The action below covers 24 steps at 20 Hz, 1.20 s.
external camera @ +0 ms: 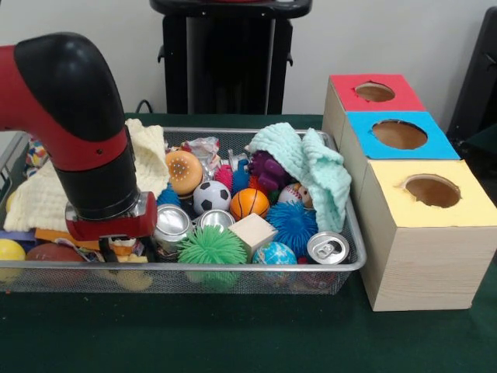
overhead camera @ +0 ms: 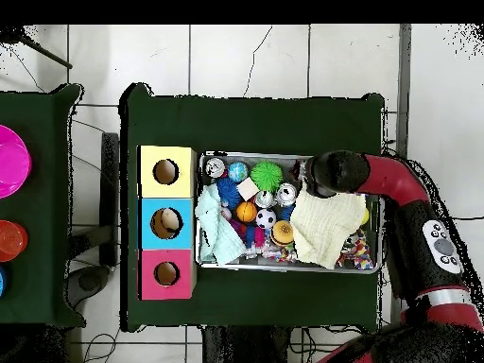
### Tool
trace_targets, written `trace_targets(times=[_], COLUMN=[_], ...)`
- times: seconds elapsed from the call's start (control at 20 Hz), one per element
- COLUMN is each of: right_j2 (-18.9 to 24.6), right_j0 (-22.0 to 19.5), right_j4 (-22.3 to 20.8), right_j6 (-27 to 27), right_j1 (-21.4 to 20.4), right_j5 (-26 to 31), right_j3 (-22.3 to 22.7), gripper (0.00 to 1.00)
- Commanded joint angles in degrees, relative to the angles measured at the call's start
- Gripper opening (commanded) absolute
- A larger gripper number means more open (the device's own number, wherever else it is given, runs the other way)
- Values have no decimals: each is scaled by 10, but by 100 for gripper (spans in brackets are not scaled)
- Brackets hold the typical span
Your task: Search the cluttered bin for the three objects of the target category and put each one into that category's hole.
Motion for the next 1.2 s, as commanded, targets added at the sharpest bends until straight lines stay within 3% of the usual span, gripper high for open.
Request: trace_targets(times=[0.05,0.4,0.45,1.2], right_j2=[7,11,8,-23], right_j0=[-17,-20,-18,13], right_j4=[-56,-62,-66,-71], right_j6=[-208,-220,-212,-136], right_j1=[95,112,109,72], right_j5=[-41,-60,-62,-65], right_j3=[-6,-26,-24,0], gripper=[100,100,0,0])
